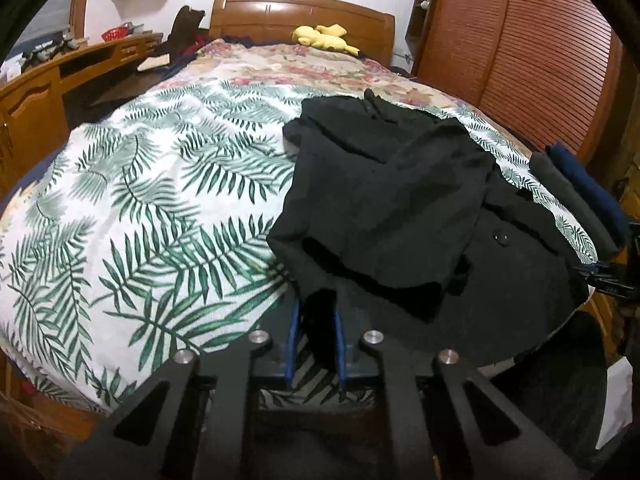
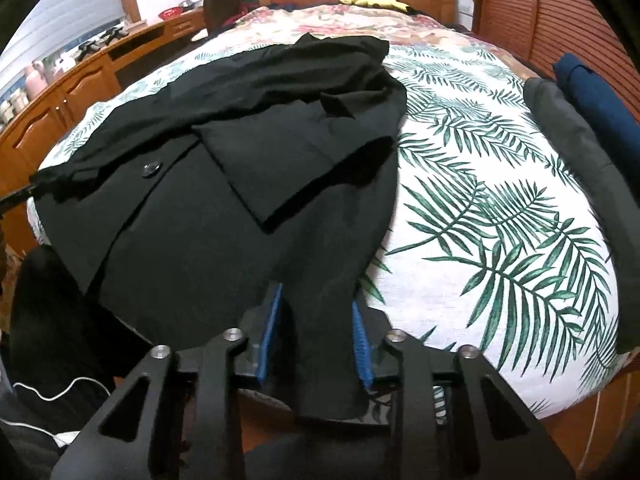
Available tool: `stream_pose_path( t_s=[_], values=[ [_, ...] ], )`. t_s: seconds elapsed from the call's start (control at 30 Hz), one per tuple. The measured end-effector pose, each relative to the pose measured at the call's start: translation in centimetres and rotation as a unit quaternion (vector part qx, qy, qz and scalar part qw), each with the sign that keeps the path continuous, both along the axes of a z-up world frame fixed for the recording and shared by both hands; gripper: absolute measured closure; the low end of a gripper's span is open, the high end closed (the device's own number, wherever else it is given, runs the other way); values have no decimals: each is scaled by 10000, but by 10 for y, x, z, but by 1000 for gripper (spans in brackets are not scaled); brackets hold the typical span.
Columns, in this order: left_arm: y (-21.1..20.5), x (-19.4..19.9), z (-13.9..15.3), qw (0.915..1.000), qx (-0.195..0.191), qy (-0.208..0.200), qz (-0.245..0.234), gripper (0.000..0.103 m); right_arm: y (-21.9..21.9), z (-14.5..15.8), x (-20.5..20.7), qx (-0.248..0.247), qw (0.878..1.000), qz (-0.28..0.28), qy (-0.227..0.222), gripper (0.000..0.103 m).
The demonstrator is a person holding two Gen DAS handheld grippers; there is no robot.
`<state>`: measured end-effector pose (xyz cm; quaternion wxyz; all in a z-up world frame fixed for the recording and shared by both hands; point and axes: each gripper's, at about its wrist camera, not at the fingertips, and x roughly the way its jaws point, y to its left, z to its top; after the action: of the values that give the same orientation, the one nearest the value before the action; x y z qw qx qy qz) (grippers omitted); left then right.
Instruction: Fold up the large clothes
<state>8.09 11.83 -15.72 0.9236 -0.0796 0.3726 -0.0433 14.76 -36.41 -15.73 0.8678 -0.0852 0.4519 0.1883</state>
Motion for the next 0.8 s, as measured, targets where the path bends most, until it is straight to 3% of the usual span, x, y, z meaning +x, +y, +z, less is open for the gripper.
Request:
stream_pose_path(
  t_s=[0.1, 0.23, 0.43, 0.8],
  values=[
    [-5, 0, 11, 9998, 63, -164, 61, 101, -5, -1, 2, 43, 10000, 3, -7, 95],
    [-15, -4, 42, 9982, 298, -510, 92, 102, -12, 13, 8, 449, 9989, -105, -22, 100],
    [-32, -13, 108, 9931, 447, -1085, -4, 102, -18, 90, 0, 812, 9924, -78, -924, 101],
    [-43, -64, 209, 9774, 600, -2026, -17, 102, -18, 204, -65, 665, 9762, 353, -2036, 101]
  ],
)
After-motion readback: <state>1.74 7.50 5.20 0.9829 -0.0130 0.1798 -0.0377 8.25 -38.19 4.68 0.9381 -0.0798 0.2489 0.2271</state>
